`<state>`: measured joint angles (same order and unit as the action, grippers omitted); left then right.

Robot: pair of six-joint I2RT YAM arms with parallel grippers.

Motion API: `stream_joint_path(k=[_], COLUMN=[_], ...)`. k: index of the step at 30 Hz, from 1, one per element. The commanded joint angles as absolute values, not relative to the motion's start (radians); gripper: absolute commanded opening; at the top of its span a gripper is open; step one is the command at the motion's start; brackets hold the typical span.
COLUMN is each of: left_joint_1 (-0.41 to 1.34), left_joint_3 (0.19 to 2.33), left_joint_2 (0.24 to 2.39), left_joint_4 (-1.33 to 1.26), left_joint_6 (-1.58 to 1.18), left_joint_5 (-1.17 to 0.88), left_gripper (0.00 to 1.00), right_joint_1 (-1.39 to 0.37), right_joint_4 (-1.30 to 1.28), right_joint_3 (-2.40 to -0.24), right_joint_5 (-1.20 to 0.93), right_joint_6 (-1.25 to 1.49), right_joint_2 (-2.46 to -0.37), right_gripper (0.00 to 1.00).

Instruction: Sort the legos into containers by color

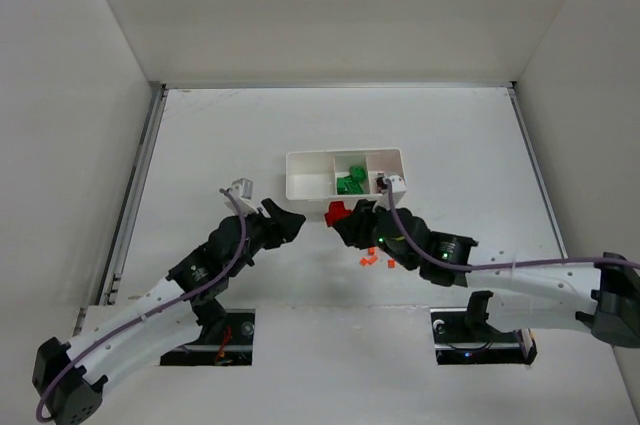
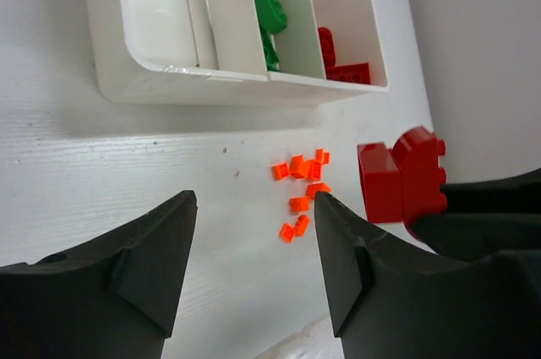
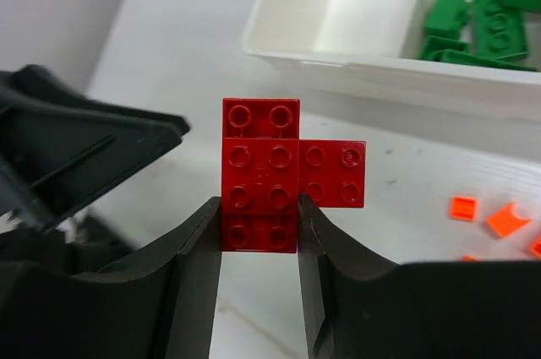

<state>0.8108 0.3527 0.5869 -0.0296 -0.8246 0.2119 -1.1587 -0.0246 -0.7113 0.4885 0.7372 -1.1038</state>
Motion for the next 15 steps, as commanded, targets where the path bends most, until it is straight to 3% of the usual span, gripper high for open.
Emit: stream_joint_path(k=[1, 6, 15], left_joint_1=[0.766, 0.748, 0.809], left_joint_3=[0.368, 0.325, 0.285], left_joint_2=[0.531, 0.425, 0.449], left_joint_4=[-0.086, -0.224, -0.475], left_joint_6=[-0.909, -0.942, -1.112], left_joint_5=[0.147, 0.149, 0.135], left_gripper=[0.56, 0.59, 0.8], right_joint_1=[-1.109, -0.981, -0.947], right_joint_4=[0.156, 0.342, 0.679], right_joint_3=[-0.631, -0.586, -0.572], right_joint_5=[0.316, 0.141, 0.097], right_joint_6=[0.799, 0.989, 1.313], right_joint_2=[-1.014, -0.931, -1.046], right_gripper=[0.15, 0.16, 0.16])
